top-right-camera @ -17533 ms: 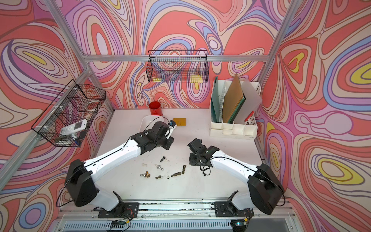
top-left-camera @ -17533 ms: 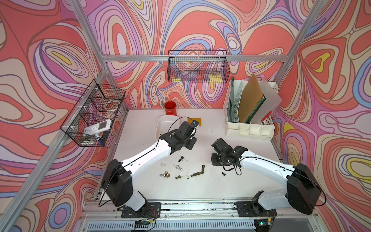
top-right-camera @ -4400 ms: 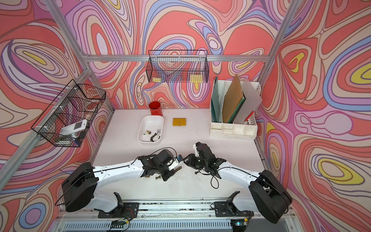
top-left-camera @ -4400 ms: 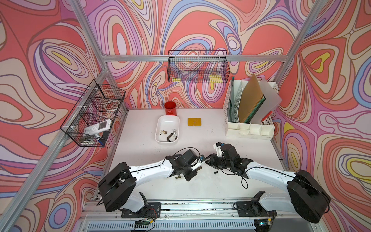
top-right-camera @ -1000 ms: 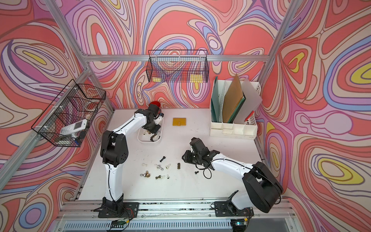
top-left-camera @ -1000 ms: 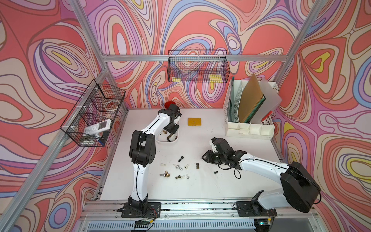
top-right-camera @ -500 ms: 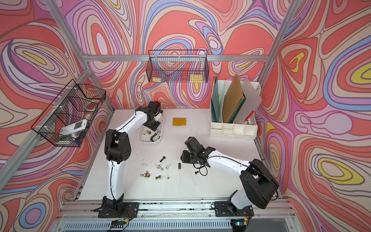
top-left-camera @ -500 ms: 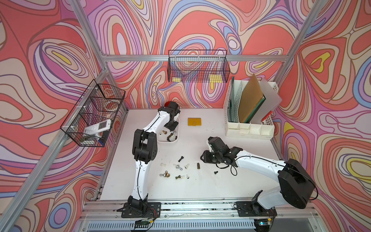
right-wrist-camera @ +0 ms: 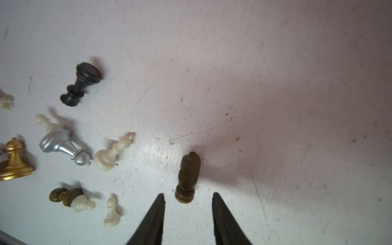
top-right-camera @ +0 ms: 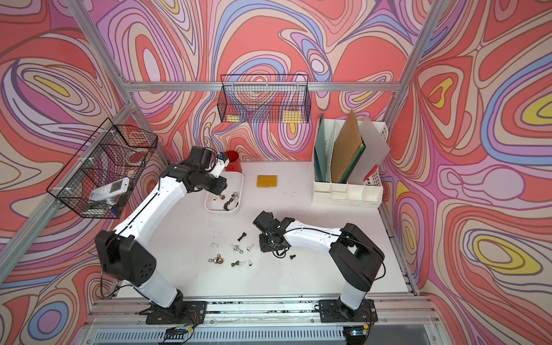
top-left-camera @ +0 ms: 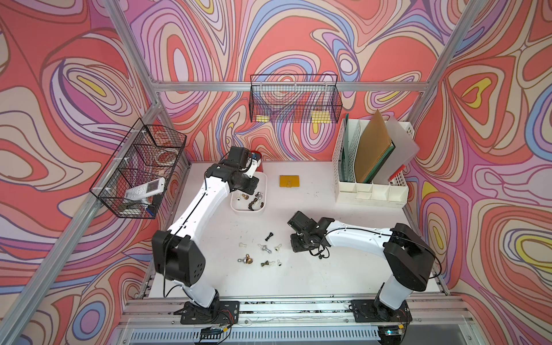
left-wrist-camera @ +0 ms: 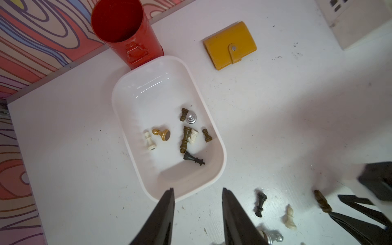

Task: Put the chess pieces into the storage box
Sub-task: Pick up the chess piece at the center of the board.

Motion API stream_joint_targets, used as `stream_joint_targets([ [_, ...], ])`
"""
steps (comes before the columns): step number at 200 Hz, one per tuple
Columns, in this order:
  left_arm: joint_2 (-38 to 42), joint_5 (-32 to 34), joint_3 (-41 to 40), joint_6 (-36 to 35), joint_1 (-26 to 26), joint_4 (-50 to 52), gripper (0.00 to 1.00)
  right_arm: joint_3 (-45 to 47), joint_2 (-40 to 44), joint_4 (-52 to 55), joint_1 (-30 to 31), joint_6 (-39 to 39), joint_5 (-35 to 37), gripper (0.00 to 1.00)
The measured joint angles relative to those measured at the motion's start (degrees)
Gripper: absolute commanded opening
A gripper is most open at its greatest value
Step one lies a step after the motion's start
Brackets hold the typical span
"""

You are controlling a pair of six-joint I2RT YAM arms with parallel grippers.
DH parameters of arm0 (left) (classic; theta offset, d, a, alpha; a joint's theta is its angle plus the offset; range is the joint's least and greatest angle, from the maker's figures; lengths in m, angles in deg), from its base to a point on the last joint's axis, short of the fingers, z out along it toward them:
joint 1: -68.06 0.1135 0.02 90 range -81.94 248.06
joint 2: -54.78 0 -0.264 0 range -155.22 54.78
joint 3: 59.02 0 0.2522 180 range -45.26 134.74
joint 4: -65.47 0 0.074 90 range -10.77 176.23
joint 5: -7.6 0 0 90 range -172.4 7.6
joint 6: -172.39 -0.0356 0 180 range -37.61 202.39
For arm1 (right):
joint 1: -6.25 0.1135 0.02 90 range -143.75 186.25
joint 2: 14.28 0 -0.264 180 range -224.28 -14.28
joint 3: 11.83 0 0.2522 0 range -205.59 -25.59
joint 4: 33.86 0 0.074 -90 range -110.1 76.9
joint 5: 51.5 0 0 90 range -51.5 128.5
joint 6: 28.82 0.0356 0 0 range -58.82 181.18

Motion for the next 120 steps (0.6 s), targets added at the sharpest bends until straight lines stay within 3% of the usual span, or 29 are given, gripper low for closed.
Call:
stream_joint_targets([
  [46,9.0,-2.9,-12.9,0.8,0.0,-4.9,0.43,-4.1,-4.6,3.2,1.3,0.3,2.3,0.39],
  [77,9.4,-2.9,-13.4,0.6,0.0,-5.4,0.43,-5.4,-7.4,6.3,1.3,0.2,4.2,0.38],
  [120,13.1,-2.8,-14.2,0.3,0.0,-6.7,0.44,-8.3,-9.7,7.4,1.3,0.1,4.7,0.28],
])
